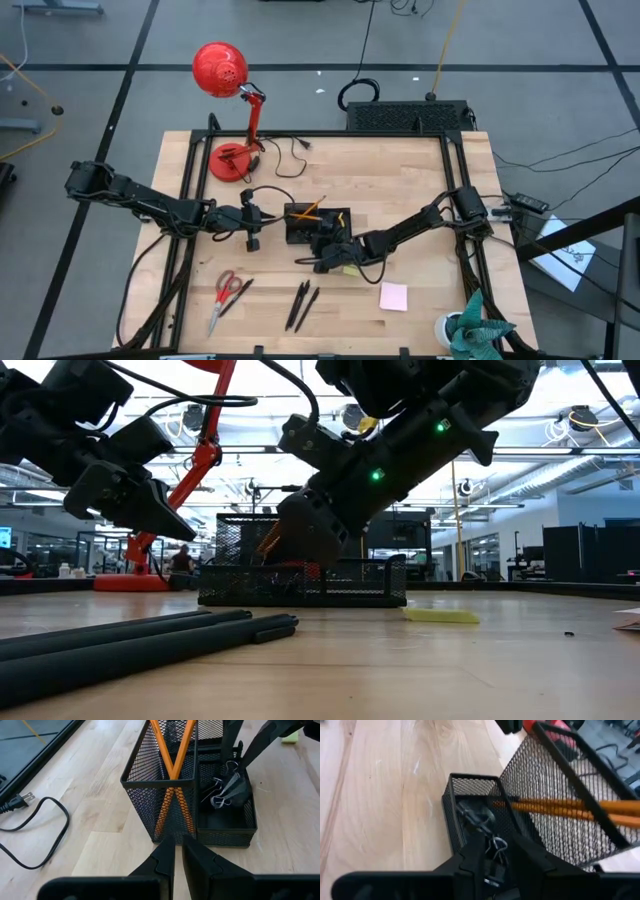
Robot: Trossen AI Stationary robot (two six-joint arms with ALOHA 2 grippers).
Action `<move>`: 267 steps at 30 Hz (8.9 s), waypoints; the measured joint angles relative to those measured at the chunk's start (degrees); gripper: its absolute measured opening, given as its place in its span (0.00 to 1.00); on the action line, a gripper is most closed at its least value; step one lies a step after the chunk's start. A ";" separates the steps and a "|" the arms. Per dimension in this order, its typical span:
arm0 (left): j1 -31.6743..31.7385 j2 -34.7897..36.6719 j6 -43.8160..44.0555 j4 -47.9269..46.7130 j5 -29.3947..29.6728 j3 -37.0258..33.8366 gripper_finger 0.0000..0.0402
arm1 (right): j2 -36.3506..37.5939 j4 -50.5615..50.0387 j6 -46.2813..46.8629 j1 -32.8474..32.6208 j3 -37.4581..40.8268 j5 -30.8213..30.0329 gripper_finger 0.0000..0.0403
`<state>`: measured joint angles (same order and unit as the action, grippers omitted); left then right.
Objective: Pick and place office supplies into organizer
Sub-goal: Put the binder clip into the bottom left section of the desk organizer, then adjust the black desk organizer, then put the yellow eraser into the bottom left section of the desk organizer, then put the pen into the top left section of the desk organizer
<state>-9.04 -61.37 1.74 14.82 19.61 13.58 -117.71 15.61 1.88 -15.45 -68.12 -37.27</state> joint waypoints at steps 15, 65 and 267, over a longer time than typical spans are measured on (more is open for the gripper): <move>-0.04 0.00 -0.22 0.96 2.32 0.00 0.10 | 8.94 0.56 -7.21 -5.45 0.91 -10.76 0.07; 3.07 -0.56 1.75 2.88 5.41 0.00 0.10 | 17.51 21.01 9.18 21.32 33.83 27.43 0.00; 2.97 -0.55 2.49 -1.31 2.96 0.00 0.10 | 3.96 3.50 -8.44 0.96 0.61 10.09 0.20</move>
<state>-6.07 -61.92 4.23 13.51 22.57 13.58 -113.75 19.11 -6.56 -14.49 -67.51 -27.18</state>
